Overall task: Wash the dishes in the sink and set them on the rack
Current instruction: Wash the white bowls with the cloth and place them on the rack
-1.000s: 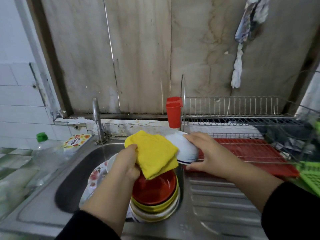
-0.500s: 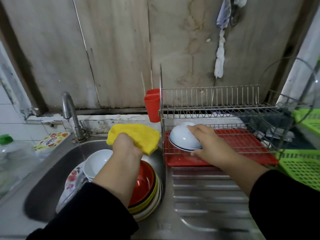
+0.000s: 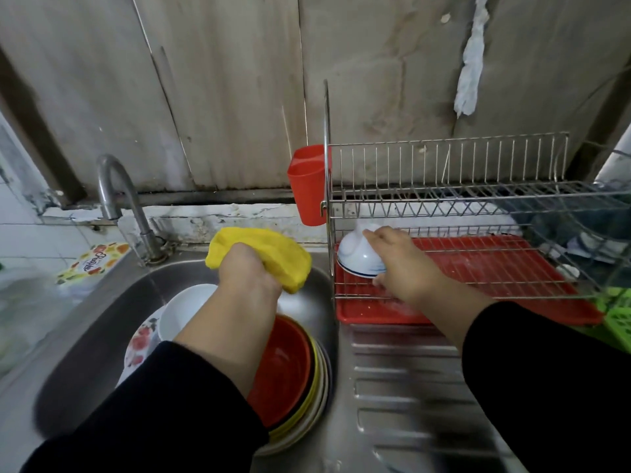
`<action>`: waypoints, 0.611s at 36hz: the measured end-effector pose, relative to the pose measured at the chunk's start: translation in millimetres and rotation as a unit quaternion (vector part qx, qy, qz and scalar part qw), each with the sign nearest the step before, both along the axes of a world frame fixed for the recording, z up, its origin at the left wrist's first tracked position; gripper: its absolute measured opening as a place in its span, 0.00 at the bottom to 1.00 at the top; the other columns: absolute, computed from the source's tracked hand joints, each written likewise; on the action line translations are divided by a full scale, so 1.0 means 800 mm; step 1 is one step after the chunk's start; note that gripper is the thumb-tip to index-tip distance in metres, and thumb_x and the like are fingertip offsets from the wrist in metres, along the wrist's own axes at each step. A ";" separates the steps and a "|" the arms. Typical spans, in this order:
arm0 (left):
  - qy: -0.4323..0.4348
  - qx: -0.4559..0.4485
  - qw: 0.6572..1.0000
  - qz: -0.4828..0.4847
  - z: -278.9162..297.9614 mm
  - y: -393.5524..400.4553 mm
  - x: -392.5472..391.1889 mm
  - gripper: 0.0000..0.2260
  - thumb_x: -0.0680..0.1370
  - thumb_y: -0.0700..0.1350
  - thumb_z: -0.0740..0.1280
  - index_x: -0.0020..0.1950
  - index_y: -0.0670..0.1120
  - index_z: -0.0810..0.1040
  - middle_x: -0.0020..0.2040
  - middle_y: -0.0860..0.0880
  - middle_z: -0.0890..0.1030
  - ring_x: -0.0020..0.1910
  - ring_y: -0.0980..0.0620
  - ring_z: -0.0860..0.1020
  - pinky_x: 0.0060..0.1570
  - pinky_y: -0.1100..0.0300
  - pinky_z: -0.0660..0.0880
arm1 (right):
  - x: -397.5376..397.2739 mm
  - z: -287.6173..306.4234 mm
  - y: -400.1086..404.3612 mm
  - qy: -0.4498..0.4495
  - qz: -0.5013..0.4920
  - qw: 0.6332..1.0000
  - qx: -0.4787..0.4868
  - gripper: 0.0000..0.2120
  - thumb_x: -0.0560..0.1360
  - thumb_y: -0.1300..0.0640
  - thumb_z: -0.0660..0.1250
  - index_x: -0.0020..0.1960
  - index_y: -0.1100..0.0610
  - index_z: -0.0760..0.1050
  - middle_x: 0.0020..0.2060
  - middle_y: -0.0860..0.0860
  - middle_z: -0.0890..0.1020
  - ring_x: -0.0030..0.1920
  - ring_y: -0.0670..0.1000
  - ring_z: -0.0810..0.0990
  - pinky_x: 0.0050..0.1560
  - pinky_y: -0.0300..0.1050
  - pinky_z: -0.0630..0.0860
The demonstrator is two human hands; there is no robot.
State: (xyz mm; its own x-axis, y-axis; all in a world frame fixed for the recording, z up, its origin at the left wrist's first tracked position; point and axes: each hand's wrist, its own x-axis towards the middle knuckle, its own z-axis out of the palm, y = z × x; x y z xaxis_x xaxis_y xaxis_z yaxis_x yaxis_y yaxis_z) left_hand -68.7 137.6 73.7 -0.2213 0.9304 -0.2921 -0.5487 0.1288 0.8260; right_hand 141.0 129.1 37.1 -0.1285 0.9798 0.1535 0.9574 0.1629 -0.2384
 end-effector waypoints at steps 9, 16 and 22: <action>0.024 0.021 0.997 -0.072 -0.002 0.004 0.005 0.20 0.67 0.35 0.55 0.14 0.37 0.68 0.14 0.45 0.69 0.12 0.51 0.70 0.22 0.72 0.68 | -0.006 -0.014 0.022 -0.091 0.016 0.996 -0.008 0.41 0.73 0.63 0.69 0.78 0.57 0.47 0.73 0.53 0.56 0.74 0.54 0.51 0.69 0.47 0.63; 0.031 0.051 0.998 -0.014 -0.010 0.002 0.002 0.11 0.67 0.27 0.52 0.28 0.33 0.70 0.16 0.39 0.69 0.15 0.44 0.71 0.17 0.60 0.71 | -0.009 -0.016 0.021 -0.111 0.028 0.993 -0.008 0.39 0.74 0.65 0.66 0.77 0.59 0.47 0.73 0.55 0.56 0.74 0.55 0.52 0.70 0.47 0.62; 0.045 0.047 0.998 -0.027 -0.005 -0.011 0.004 0.12 0.62 0.27 0.53 0.19 0.33 0.70 0.15 0.40 0.68 0.14 0.45 0.70 0.15 0.62 0.70 | -0.010 -0.012 0.013 -0.097 0.022 0.995 -0.011 0.35 0.77 0.64 0.62 0.77 0.59 0.47 0.74 0.55 0.55 0.75 0.55 0.49 0.71 0.46 0.61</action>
